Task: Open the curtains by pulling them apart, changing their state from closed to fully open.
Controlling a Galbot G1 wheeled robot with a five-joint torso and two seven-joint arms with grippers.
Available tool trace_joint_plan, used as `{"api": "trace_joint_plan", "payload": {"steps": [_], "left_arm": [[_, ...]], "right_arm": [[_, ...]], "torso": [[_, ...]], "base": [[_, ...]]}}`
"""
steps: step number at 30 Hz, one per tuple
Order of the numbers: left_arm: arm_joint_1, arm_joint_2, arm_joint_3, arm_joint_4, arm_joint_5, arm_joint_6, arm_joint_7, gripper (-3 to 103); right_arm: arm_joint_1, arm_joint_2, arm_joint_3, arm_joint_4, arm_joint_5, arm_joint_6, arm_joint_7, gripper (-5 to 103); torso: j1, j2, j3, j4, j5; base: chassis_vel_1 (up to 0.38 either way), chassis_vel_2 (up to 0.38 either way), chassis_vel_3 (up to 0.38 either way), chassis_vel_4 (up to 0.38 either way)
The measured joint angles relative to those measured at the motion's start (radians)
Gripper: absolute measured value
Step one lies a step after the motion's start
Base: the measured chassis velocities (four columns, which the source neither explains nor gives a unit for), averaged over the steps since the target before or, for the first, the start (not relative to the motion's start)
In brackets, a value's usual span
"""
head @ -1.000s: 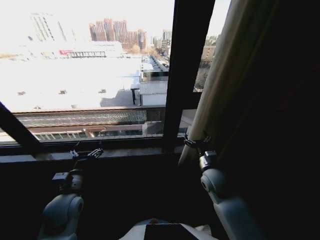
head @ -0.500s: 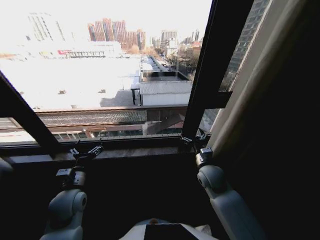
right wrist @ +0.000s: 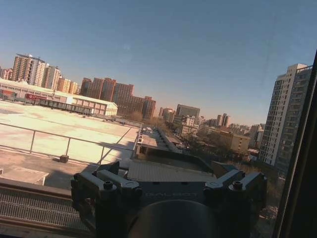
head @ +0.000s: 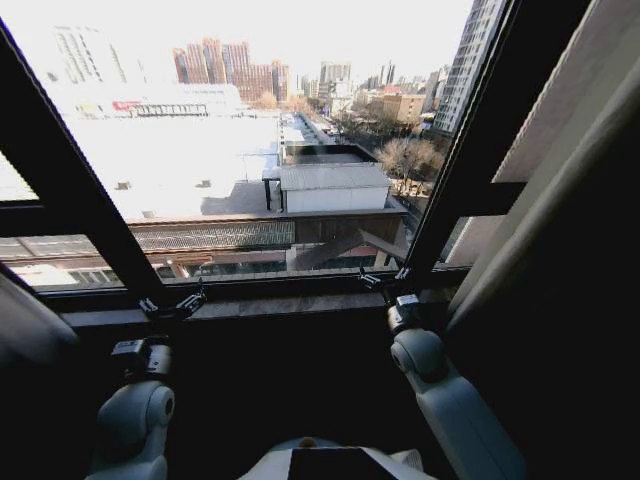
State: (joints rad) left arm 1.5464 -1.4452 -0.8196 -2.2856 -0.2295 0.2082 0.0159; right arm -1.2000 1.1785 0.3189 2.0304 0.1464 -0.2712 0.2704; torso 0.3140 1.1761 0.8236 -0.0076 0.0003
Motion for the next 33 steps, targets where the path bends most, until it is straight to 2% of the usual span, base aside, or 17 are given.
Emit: {"api": "trace_joint_plan", "payload": {"steps": [11,33], "left_arm": [[0.014,-0.023,-0.007,-0.009,0.008,0.000,0.005,100],[0.022,-0.025,-0.012,-0.016,0.008,-0.004,0.006,100]], "right_arm": [[-0.008,0.022,-0.015,-0.009,-0.013,0.015,-0.002,100],[-0.018,0.041,-0.045,-0.004,-0.037,0.020,-0.005,100]], "torso": [[0.000,0.000,0.000,0.0000,0.0000],[0.000,0.000,0.000,-0.0001,-0.0001]], "base": [[0.353,0.358,-0.344,-0.357],[0.358,0.357,-0.355,-0.352]]}}
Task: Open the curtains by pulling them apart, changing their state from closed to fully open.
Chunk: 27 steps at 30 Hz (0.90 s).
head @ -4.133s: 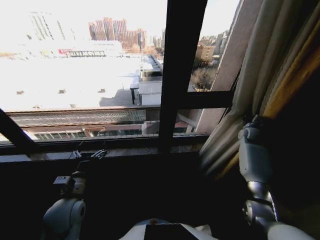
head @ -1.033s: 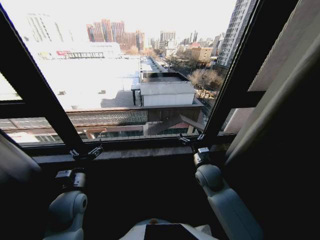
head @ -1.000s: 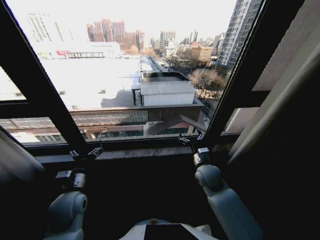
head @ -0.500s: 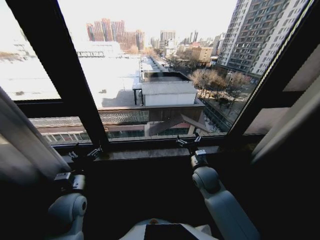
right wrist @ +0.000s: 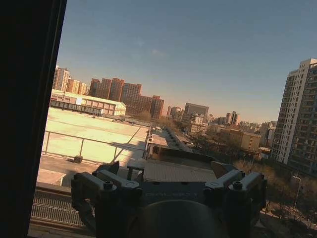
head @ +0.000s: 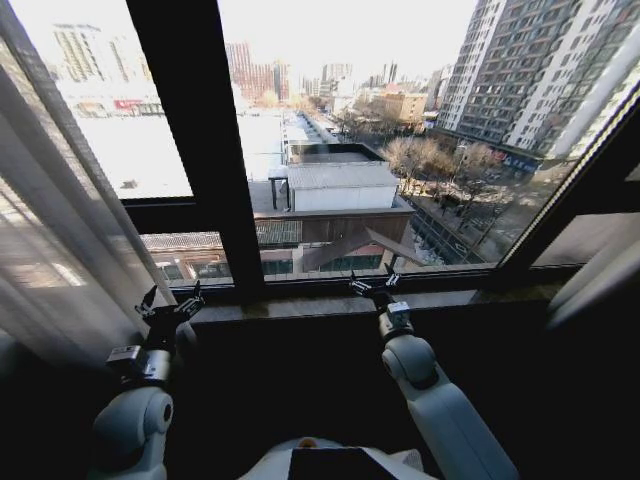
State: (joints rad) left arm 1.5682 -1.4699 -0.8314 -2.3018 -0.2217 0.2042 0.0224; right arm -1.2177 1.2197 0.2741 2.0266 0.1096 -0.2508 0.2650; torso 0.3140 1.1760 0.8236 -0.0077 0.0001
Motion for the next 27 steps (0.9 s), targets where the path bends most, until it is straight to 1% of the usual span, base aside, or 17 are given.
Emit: {"api": "trace_joint_plan", "payload": {"steps": [8,10,12,14,16,18,19,21,23,25,27], "left_arm": [[0.004,0.000,-0.001,0.011,0.000,-0.010,-0.001,100],[0.000,0.000,-0.002,0.018,-0.001,-0.011,-0.001,100],[-0.001,0.000,-0.002,0.021,-0.001,-0.011,-0.002,100],[-0.011,0.004,-0.001,0.037,-0.001,-0.011,-0.002,100],[-0.022,0.011,0.003,0.050,-0.001,-0.011,-0.002,100],[-0.027,0.016,0.005,0.054,0.000,-0.010,-0.002,100],[-0.042,0.030,0.010,0.065,0.000,-0.002,-0.002,100],[-0.066,0.053,0.018,0.082,0.001,0.011,-0.002,100],[-0.077,0.062,0.022,0.088,0.001,0.018,-0.003,100],[-0.106,0.088,0.036,0.109,0.001,0.035,-0.027,100],[-0.132,0.106,0.047,0.134,0.001,0.046,-0.066,100]], "right_arm": [[0.020,0.003,-0.011,-0.022,-0.012,0.034,-0.012,100],[0.026,0.004,-0.014,-0.021,-0.009,0.037,-0.015,100],[0.027,0.004,-0.015,-0.021,-0.009,0.037,-0.017,100],[0.036,0.004,-0.018,-0.020,-0.008,0.037,-0.019,100],[0.042,0.003,-0.019,-0.020,-0.008,0.037,-0.019,100],[0.043,0.002,-0.019,-0.021,-0.008,0.037,-0.019,100],[0.044,0.001,-0.019,-0.022,-0.008,0.037,-0.020,100],[0.046,0.000,-0.019,-0.024,-0.007,0.037,-0.022,100],[0.047,0.000,-0.019,-0.026,-0.007,0.037,-0.022,100],[0.050,0.001,-0.017,-0.031,-0.006,0.037,-0.023,100],[0.052,0.001,-0.016,-0.036,-0.006,0.037,-0.025,100]], "torso": [[0.000,0.000,0.000,0.0001,-0.0001],[0.000,0.000,0.000,0.0006,-0.0004],[0.000,0.000,0.000,0.0006,-0.0006],[0.000,0.000,0.000,0.0005,-0.0007],[0.000,0.000,0.000,-0.0003,-0.0001],[0.000,0.000,0.000,-0.0002,0.0001],[0.000,0.000,0.000,-0.0003,0.0010],[0.000,0.000,0.000,-0.0003,0.0007],[0.000,0.000,0.000,-0.0003,0.0005],[0.000,0.000,0.000,0.0000,0.0006],[0.000,0.000,0.000,0.0002,-0.0004]], "base": [[0.339,0.334,-0.337,-0.342],[0.214,0.238,-0.195,-0.199],[0.157,0.201,-0.090,-0.174],[0.122,0.045,-0.039,-0.129],[0.000,0.000,0.000,0.000],[0.000,0.000,0.000,0.000],[-0.058,-0.039,0.020,0.065],[-0.046,-0.081,0.066,0.066],[-0.034,-0.061,0.054,0.067],[0.000,0.000,0.000,0.000],[0.000,0.000,0.000,0.000]]}}
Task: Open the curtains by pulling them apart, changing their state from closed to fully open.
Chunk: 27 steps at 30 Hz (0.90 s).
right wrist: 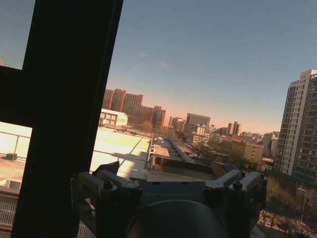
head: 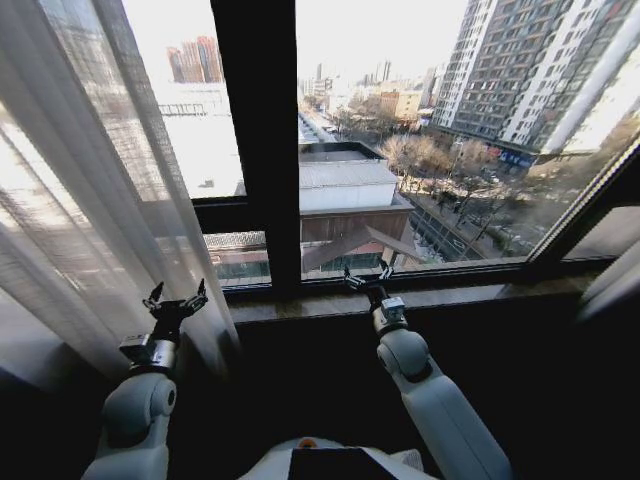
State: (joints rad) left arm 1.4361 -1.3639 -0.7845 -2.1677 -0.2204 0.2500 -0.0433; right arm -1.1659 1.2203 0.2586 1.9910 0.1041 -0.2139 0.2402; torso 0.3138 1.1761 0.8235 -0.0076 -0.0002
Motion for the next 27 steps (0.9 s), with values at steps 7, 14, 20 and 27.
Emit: {"api": "trace_joint_plan", "payload": {"steps": [7,14,20,27], "left_arm": [[-0.050,0.022,0.009,0.063,-0.002,0.010,-0.081,100],[-0.094,0.067,0.028,0.121,-0.018,0.013,-0.021,100],[-0.149,0.119,0.052,0.165,-0.044,0.038,0.007,100],[-0.201,0.181,0.063,0.198,-0.077,0.044,0.001,100]], "right_arm": [[0.000,0.006,0.002,-0.014,0.000,0.003,-0.003,100],[0.011,0.005,0.007,-0.024,0.004,0.006,-0.004,100],[0.011,0.003,0.015,-0.027,0.005,0.008,-0.004,100],[0.005,-0.001,0.033,-0.039,0.009,0.024,-0.011,100]], "torso": [[0.000,0.000,0.000,0.0000,0.0004],[0.000,0.000,0.000,0.0000,0.0003],[0.000,0.000,0.000,0.0000,0.0003],[0.000,0.000,0.000,-0.0002,0.0005]], "base": [[0.000,0.000,0.000,0.000],[0.000,0.000,0.000,0.000],[0.000,0.000,0.000,0.000],[0.000,0.000,0.000,0.000]]}}
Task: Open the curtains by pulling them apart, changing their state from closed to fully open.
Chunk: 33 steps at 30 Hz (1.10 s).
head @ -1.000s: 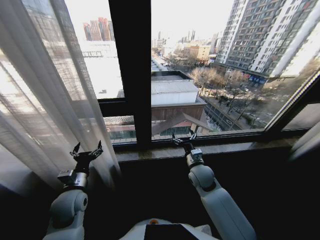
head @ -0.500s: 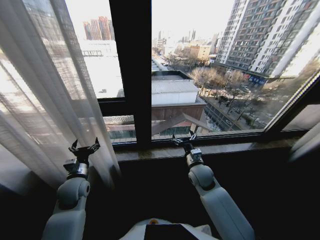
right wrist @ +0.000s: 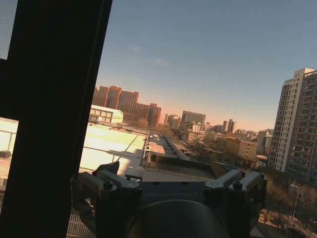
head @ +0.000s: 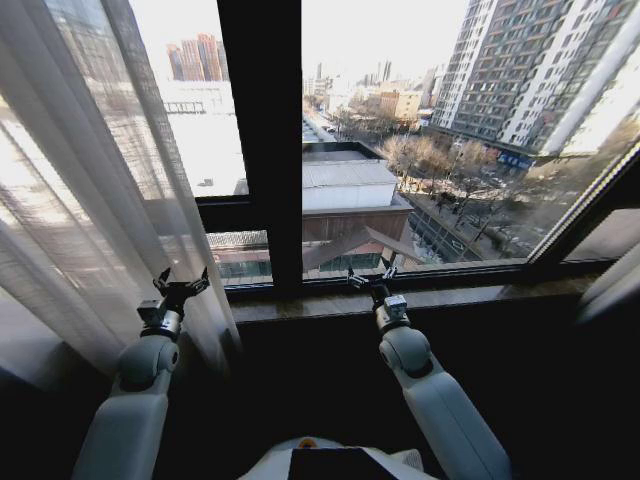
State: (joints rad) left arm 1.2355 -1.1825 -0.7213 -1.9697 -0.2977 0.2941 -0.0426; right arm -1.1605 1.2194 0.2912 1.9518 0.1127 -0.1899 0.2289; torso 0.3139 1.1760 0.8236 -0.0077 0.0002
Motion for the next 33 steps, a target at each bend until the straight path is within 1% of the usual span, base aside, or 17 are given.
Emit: {"api": "trace_joint_plan", "payload": {"steps": [2,3,5,9,12,14,15,16,18,20,23,24,25,26,29,30,33], "left_arm": [[0.000,0.001,0.000,-0.006,-0.006,0.002,-0.027,100],[0.000,0.001,0.000,-0.006,-0.006,0.002,-0.027,100],[-0.002,-0.003,0.001,-0.011,-0.014,0.005,-0.069,100],[-0.021,-0.001,0.002,0.002,-0.023,0.005,-0.108,100],[-0.036,0.013,0.000,0.012,-0.031,0.009,-0.108,100],[-0.040,0.022,-0.001,0.016,-0.034,0.011,-0.086,100],[-0.040,0.034,-0.001,0.020,-0.035,0.015,-0.040,100],[-0.040,0.034,-0.001,0.020,-0.035,0.015,-0.040,100],[-0.038,0.042,0.001,0.020,-0.037,0.021,-0.009,100],[-0.031,0.053,0.000,0.020,-0.043,0.028,0.036,100],[-0.028,0.058,-0.002,0.020,-0.045,0.029,0.053,100],[-0.027,0.064,-0.005,0.021,-0.047,0.029,0.071,100],[-0.027,0.086,-0.021,0.036,-0.057,0.027,0.148,100],[-0.031,0.096,-0.026,0.045,-0.063,0.027,0.185,100],[-0.037,0.109,-0.026,0.059,-0.065,0.027,0.241,100],[-0.037,0.109,-0.026,0.059,-0.065,0.027,0.241,100],[-0.048,0.111,-0.016,0.071,-0.052,0.027,0.277,100]], "right_arm": [[0.001,0.000,0.001,-0.004,0.000,0.003,-0.001,100],[0.001,0.000,0.001,-0.004,0.000,0.003,-0.001,100],[0.004,0.002,-0.001,-0.007,0.000,0.004,-0.001,100],[0.006,0.003,-0.006,-0.008,0.000,0.005,-0.002,100],[0.007,0.002,-0.006,-0.008,0.000,0.005,-0.002,100],[0.007,0.002,-0.005,-0.008,0.000,0.005,-0.002,100],[0.006,0.001,-0.004,-0.007,0.000,0.006,-0.002,100],[0.006,0.001,-0.004,-0.007,0.000,0.006,-0.002,100],[0.005,0.001,-0.003,-0.006,0.000,0.007,-0.003,100],[0.001,0.000,0.002,-0.005,0.000,0.009,-0.003,100],[-0.002,-0.001,0.004,-0.004,0.000,0.010,-0.003,100],[-0.005,-0.001,0.007,-0.004,0.000,0.012,-0.003,100],[-0.020,-0.002,0.013,-0.005,0.000,0.027,-0.003,100],[-0.029,-0.002,0.014,-0.008,0.000,0.038,-0.004,100],[-0.036,-0.002,0.016,-0.009,0.000,0.049,-0.004,100],[-0.036,-0.002,0.016,-0.009,0.000,0.049,-0.004,100],[-0.033,-0.003,0.018,-0.010,0.000,0.052,-0.005,100]], "torso": [[0.000,0.000,0.000,0.0000,-0.0001],[0.000,0.000,0.000,0.0000,-0.0001],[0.000,0.000,0.000,0.0002,0.0000],[0.000,0.000,0.000,0.0002,-0.0001],[0.000,0.000,0.000,0.0001,0.0000],[0.000,0.000,0.000,0.0000,0.0000],[0.000,0.000,0.000,0.0001,-0.0001],[0.000,0.000,0.000,0.0001,-0.0001],[0.000,0.000,0.000,0.0000,0.0000],[0.000,0.000,0.000,0.0001,-0.0001],[0.000,0.000,0.000,0.0002,-0.0001],[0.000,0.000,0.000,0.0001,0.0000],[0.000,0.000,0.000,0.0001,0.0000],[0.000,0.000,0.000,0.0001,-0.0001],[0.000,0.000,0.000,0.0001,0.0000],[0.000,0.000,0.000,0.0001,0.0000],[0.000,0.000,0.000,0.0001,-0.0001]], "base": [[0.000,0.000,0.000,0.000],[0.000,0.000,0.000,0.000],[0.000,0.000,0.000,0.000],[0.000,0.000,0.000,0.000],[0.000,0.000,0.000,0.000],[0.000,0.000,0.000,0.000],[0.000,0.000,0.000,0.000],[0.000,0.000,0.000,0.000],[0.000,0.000,0.000,0.000],[0.000,0.000,0.000,0.000],[0.000,0.000,0.000,0.000],[0.000,0.000,0.000,0.000],[0.000,0.000,0.000,0.000],[0.000,0.000,0.000,0.000],[0.000,0.000,0.000,0.000],[0.000,0.000,0.000,0.000],[0.000,0.000,0.000,0.000]]}}
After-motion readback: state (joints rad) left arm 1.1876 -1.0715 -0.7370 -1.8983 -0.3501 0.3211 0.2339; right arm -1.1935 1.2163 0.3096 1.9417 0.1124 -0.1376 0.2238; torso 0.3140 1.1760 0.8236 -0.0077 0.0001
